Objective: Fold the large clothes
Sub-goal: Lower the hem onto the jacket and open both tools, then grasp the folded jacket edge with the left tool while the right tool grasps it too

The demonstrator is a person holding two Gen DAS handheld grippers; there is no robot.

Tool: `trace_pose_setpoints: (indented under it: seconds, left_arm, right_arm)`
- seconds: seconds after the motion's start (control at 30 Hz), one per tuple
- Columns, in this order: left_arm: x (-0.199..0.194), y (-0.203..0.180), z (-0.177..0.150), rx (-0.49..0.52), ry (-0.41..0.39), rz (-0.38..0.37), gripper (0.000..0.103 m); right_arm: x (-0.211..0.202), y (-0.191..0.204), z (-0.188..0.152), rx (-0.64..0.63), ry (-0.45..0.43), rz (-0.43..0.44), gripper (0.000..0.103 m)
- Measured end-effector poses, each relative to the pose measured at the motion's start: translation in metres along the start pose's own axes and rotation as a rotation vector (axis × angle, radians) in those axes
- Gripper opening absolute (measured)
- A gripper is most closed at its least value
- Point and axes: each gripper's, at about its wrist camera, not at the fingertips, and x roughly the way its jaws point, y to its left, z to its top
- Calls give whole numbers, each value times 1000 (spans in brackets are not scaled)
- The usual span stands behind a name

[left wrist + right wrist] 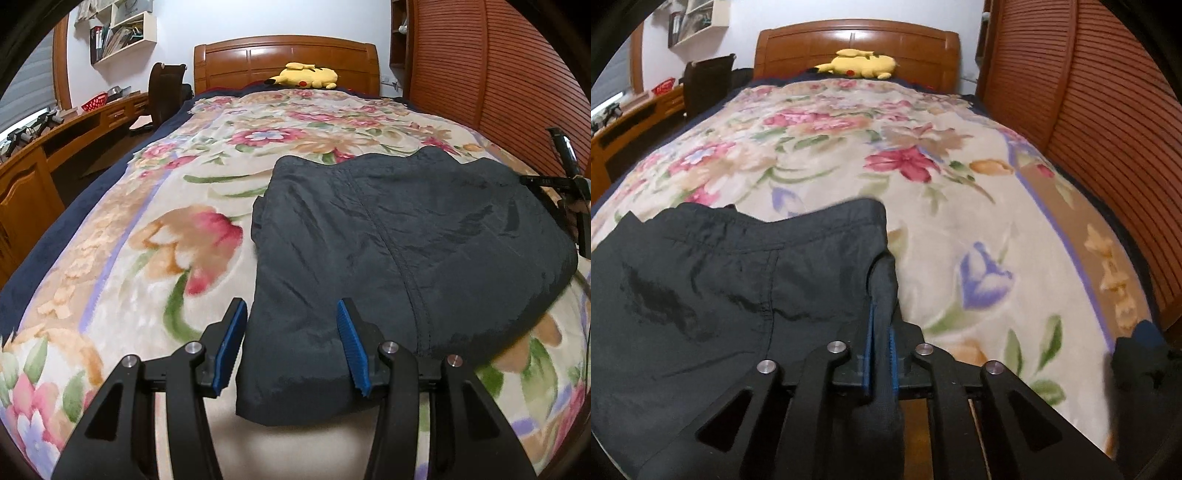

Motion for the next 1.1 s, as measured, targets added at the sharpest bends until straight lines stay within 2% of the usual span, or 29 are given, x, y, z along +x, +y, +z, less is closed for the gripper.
trace_pose_setpoints:
  seconds: [0.07, 0.1, 0.13, 0.2, 0.43, 0.57, 0.73, 0.83, 1.1]
  left_arm:
    - [-1, 1, -2, -2, 3, -9, 51]
    - [-1, 2, -3, -6, 3, -15, 51]
    - [-1, 3, -4, -8, 6, -21, 52]
    - [-2, 5, -7, -9, 10, -29, 53]
    - [4, 7, -16, -24, 27, -30, 54]
    - [4, 8, -22, -33, 14, -28, 54]
    - [7, 10, -27, -40, 15, -29, 55]
    - [9, 8, -28, -37, 21, -28, 55]
    - [13, 5, -29, -19, 41, -22, 55]
  right_arm:
    - [-12, -2, -3, 0, -22, 2, 31]
    - [-19, -3, -6, 1, -36, 13, 50]
    - [-28, -4, -9, 0, -50, 25, 64]
    - [-49, -3, -21, -26, -68, 47, 71]
    - [-85, 16, -74, -98, -36, 126, 79]
    - [-88, 26, -96, -115, -17, 121, 82]
    - [-82, 20, -109, -58, -1, 126, 87]
    - [-74, 16, -116, -29, 37, 114, 90]
    - [-57, 7, -130, 93, 70, 178, 91]
